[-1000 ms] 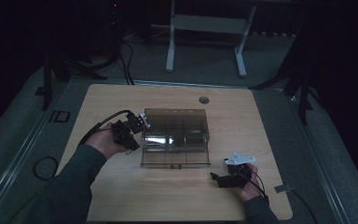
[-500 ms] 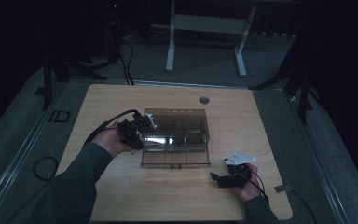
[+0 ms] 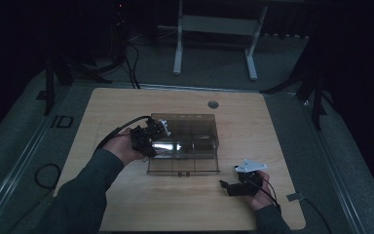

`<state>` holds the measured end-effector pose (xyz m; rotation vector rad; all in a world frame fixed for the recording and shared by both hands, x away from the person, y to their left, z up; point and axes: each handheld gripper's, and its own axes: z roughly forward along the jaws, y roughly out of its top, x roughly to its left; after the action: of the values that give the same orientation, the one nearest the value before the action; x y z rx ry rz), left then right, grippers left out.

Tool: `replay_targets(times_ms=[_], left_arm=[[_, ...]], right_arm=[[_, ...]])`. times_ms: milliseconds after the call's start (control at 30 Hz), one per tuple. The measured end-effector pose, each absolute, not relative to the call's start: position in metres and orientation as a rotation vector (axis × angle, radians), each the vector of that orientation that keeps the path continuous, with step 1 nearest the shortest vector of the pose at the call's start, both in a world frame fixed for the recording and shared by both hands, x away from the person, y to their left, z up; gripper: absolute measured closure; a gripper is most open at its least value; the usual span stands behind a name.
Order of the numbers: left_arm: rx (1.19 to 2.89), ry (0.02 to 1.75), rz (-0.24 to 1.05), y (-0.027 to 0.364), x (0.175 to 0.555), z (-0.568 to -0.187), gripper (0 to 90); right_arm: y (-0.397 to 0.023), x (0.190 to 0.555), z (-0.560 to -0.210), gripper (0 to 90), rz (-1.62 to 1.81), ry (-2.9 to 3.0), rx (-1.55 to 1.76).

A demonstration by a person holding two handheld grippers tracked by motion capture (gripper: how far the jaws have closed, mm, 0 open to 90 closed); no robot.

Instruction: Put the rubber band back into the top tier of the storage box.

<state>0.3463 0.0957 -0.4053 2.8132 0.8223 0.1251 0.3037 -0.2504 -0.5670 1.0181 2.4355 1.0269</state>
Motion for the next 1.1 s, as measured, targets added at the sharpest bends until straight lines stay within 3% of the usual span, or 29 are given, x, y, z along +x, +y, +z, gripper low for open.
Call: replay_targets(times_ms=[1100], left_arm=[[2.873,0.788,0.111,0.068,0.349,-0.421,85.2]], right_arm=[[-0.25,0.304,-0.567,14.8,1.027,2.436,1.017]])
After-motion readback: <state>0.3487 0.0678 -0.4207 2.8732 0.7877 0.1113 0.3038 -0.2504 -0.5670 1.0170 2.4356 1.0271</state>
